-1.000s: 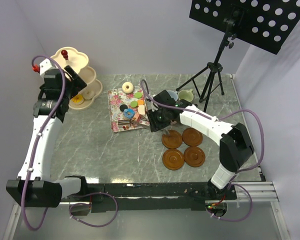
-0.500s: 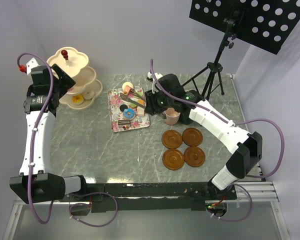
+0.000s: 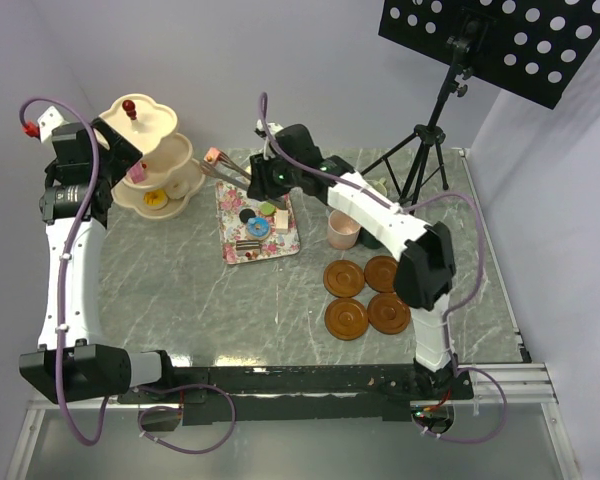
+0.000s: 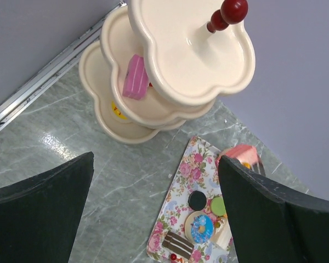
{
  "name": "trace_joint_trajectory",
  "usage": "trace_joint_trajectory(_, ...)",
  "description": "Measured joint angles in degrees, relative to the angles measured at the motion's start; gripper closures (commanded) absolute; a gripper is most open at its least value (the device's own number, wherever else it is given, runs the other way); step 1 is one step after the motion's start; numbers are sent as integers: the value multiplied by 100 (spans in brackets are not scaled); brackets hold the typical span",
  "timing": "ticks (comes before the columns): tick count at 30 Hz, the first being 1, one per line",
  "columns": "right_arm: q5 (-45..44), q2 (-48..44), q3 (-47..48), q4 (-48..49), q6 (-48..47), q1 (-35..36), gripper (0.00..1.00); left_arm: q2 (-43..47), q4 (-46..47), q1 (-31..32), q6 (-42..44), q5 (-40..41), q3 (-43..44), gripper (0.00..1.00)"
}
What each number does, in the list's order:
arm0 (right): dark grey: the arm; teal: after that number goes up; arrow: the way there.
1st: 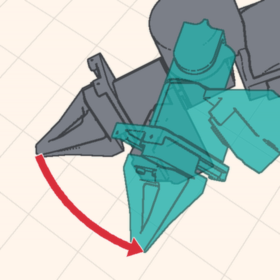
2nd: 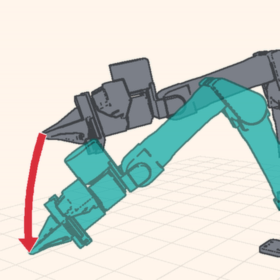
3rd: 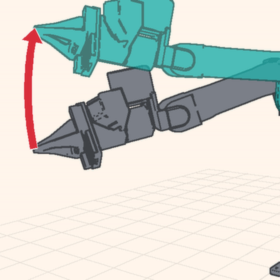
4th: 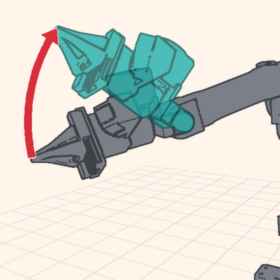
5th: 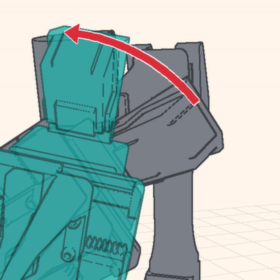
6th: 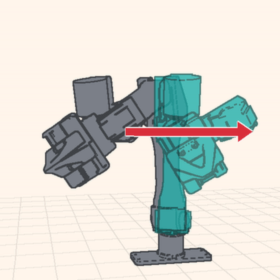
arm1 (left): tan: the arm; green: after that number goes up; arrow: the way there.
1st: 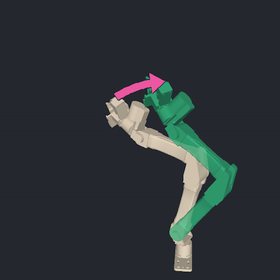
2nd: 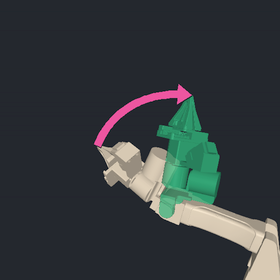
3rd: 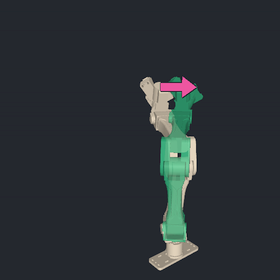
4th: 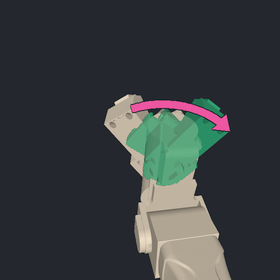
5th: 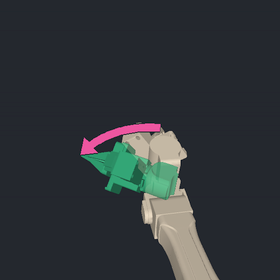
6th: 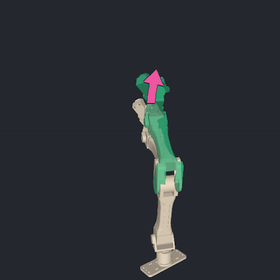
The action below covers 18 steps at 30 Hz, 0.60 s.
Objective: Serve the afternoon tea
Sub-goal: Place the desert on the desert table.
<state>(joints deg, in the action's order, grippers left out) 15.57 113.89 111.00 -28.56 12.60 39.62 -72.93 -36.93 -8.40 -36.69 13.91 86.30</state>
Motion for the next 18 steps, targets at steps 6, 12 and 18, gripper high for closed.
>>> trace_joint_trajectory(6, 219, 662, 514, 315, 358, 31, 68, -81, 28, -2, -22, -68, -24, 0)
trace_joint_trajectory(12, 435, 1084, 870, 688, 669, 39, 69, -81, 35, -2, -22, -63, -81, 0)
trace_joint_trajectory(18, 614, 1768, 1641, 1016, 977, 50, 70, -72, 168, -2, -63, -219, -267, 0)
